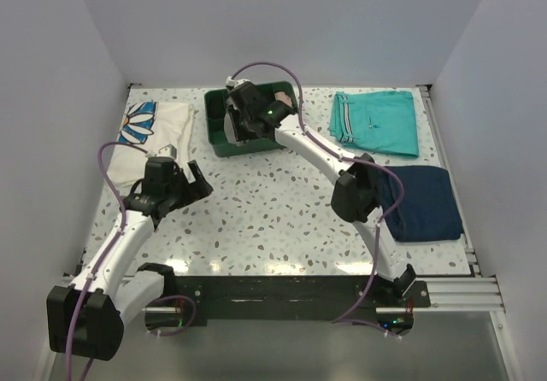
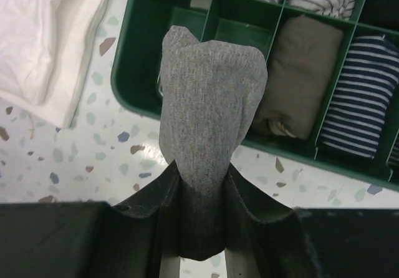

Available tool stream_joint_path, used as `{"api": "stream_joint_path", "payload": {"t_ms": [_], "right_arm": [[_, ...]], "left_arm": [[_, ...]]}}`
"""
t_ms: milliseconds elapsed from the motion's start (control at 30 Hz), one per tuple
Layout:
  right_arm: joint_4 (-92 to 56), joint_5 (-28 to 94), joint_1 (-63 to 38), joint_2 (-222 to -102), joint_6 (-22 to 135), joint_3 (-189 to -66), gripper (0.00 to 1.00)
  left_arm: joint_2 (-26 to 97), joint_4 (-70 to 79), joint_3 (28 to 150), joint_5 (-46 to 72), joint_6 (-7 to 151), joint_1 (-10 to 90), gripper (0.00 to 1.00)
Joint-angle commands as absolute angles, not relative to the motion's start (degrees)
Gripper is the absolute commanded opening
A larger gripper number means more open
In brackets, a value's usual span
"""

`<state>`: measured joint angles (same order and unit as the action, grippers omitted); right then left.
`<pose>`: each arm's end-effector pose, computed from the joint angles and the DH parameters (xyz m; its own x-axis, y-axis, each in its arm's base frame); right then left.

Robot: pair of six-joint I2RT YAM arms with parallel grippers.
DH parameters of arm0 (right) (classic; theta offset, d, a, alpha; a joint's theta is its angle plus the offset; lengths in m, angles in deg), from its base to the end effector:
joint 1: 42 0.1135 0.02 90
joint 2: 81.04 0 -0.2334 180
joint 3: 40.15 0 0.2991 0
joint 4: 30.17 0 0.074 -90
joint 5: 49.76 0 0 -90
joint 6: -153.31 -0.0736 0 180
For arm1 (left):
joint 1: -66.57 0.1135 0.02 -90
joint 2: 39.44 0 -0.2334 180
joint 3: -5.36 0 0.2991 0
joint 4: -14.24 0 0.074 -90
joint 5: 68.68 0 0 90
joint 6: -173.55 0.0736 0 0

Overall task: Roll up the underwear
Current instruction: Place the underwear in the storage box.

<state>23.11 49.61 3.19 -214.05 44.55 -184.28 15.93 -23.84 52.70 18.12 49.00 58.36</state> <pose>0.4182 0.4040 0.2434 -0.6457 -0.1997 -0.7370 -0.4301 0.8926 0.1349 0.2823 -0.0449 0.1575 -0.6901 -0.4725 -0.5482 -0.2555 0.8677 -0.4263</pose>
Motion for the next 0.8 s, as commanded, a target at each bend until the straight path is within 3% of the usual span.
{"api": "stream_joint_path", "payload": {"t_ms": [0, 400, 767], "right_arm": [[26.3, 55.3, 2.8, -217.5, 48.4, -193.7, 0.0], [22.4, 62.8, 2.5, -226.5, 54.4, -201.5, 0.0], [16.6, 61.1, 2.0, -230.4, 55.1, -203.7, 0.04]], "left_arm": [[16.0, -20.8, 52.2, 14.9, 50.9, 58.8, 1.0], [17.3, -20.2, 51.9, 13.5, 51.1, 58.8, 1.0], [17.9, -20.0, 51.8, 13.0, 51.4, 58.9, 1.0]]}}
